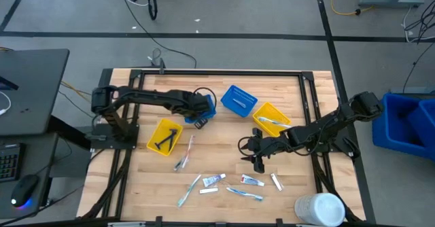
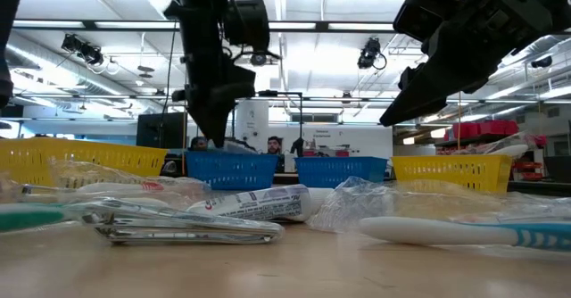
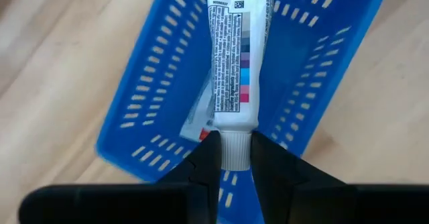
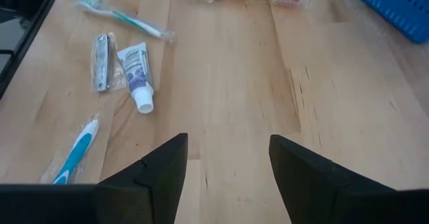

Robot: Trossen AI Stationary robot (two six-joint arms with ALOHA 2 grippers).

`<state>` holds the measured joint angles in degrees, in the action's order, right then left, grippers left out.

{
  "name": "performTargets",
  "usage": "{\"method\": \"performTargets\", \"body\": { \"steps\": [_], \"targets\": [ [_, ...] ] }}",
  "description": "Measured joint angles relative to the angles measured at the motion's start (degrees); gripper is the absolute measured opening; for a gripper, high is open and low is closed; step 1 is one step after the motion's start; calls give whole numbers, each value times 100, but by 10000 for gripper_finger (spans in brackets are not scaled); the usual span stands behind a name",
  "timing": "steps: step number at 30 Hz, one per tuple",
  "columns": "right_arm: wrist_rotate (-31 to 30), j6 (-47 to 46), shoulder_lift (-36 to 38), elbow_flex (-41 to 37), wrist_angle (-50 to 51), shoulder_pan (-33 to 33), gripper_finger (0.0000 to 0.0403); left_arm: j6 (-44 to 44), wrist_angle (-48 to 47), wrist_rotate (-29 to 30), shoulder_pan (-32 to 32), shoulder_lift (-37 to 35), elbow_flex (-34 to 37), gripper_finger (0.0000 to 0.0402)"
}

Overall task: Pick & Place Travel size toiletries
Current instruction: Put the white toothpaste into the left blue bin, then put the silver nail cutter into the right blue bin

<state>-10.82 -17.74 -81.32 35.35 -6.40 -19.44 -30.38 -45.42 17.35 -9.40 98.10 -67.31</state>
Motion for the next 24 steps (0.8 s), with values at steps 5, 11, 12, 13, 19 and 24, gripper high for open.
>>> {"method": "performTargets", "body": {
  "steps": [5,11,12,13,19,24],
  "targets": [
    [0,4,0,0,21,0,234,177,12,-77,-8,327,2,78],
    [1,29,0,0,42,1,249,106,-29,95,-8,312,1,98],
    [1,34,0,0,54,0,250,113,-28,132,-7,295,1,104],
    [1,44,0,0,58,0,252,168,-6,129,-10,287,0,109],
    [1,44,0,0,60,0,252,282,-114,80,25,267,1,143],
    [43,44,0,0,62,0,242,-195,-461,136,197,-50,-76,150]
  ]
}}
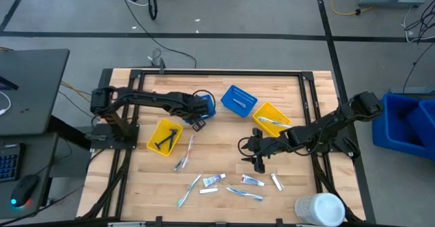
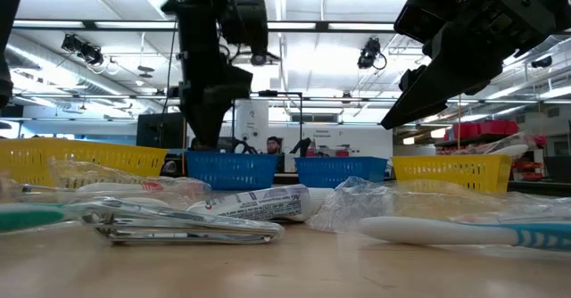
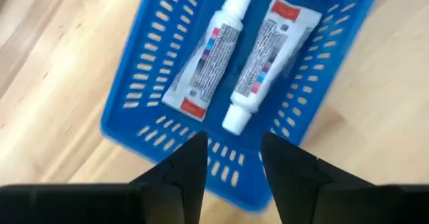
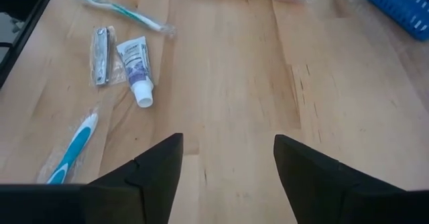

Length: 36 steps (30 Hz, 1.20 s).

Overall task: Pick & Place Travel size toiletries
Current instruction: Put the silver nail cutter into the right blue bin

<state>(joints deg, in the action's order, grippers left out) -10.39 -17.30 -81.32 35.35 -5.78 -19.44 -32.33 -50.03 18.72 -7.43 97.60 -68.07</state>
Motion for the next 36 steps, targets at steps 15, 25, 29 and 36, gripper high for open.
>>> {"method": "performTargets", "body": {
  "steps": [15,25,29,36],
  "targets": [
    [6,-175,0,0,-64,-15,261,-223,1138,30,2329,-759,-20,137],
    [162,-177,0,0,-150,-15,237,-880,2333,648,3673,-750,-18,142],
    [160,-177,0,0,-177,-15,230,-1148,2386,857,3970,-750,-18,142],
    [157,-174,0,0,-176,-72,241,-1661,2379,928,4324,-750,-18,144]
  ]
}}
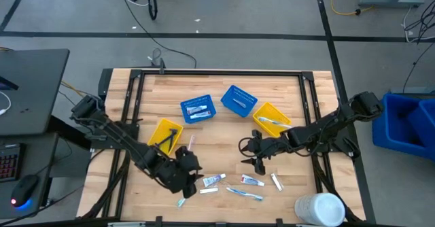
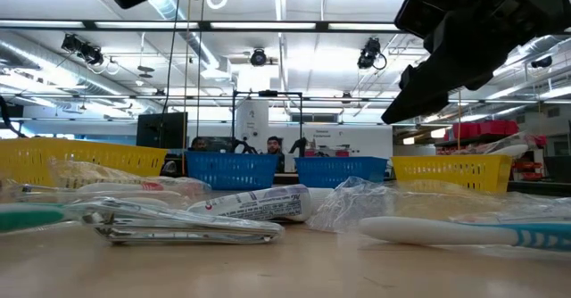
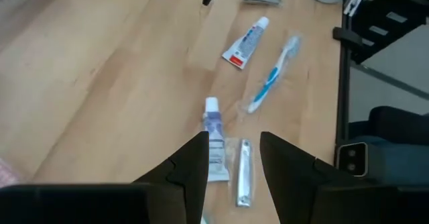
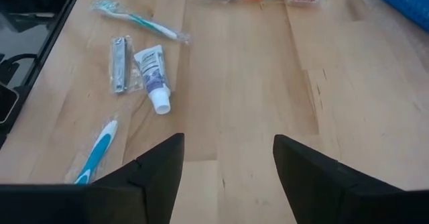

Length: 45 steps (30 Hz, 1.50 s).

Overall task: Pick & Place Travel size toiletries
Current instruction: Put the silver nail cutter into the right blue bin

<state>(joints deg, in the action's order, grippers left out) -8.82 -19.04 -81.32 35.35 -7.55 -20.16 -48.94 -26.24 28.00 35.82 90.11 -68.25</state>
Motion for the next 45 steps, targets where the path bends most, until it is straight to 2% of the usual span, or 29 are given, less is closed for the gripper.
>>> {"method": "performTargets", "body": {
  "steps": [7,16,22,30,35,38,45],
  "targets": [
    [-2,45,0,0,0,-197,257,-329,45,300,98,78,0,144],
    [-2,-1,0,0,-116,-498,241,-226,431,157,120,873,7,144],
    [50,7,-233,0,-594,-685,242,-284,794,48,104,1199,4,144],
    [43,440,-919,2,-1619,-776,254,-361,741,9,111,1416,7,144],
    [7,674,-1595,11,-3062,-724,240,-360,782,41,111,1414,4,144],
    [39,890,-2022,48,-3597,-719,233,-457,811,76,94,1414,4,144],
    [343,749,-2935,695,-3513,-584,234,-472,957,89,91,1414,4,144]
  ]
}}
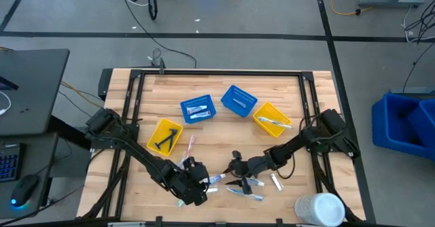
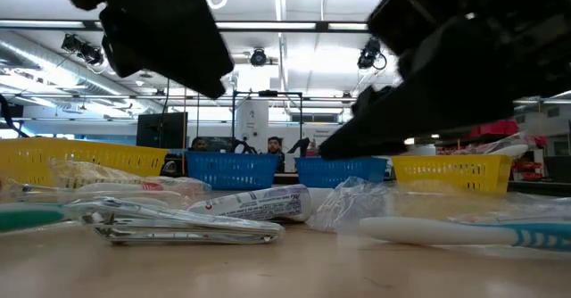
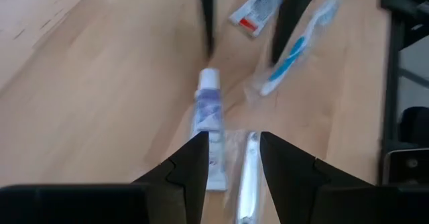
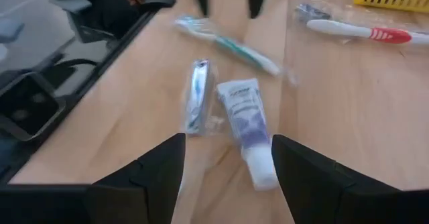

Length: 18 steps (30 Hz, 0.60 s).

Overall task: Pick & Place Travel size toiletries
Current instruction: Put the silver nail cutter into the right blue bin

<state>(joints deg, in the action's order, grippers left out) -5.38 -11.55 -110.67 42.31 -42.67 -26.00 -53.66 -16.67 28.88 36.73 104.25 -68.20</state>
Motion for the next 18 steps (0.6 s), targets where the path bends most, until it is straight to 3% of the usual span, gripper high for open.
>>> {"method": "performTargets", "body": {
  "steps": [10,18],
  "targets": [
    [-168,199,-234,566,984,59,241,-106,-312,-376,-2,-4,-2,144],
    [-206,210,-232,566,1101,103,226,-909,-2137,60,-253,-13,-2,144]
  ]
}}
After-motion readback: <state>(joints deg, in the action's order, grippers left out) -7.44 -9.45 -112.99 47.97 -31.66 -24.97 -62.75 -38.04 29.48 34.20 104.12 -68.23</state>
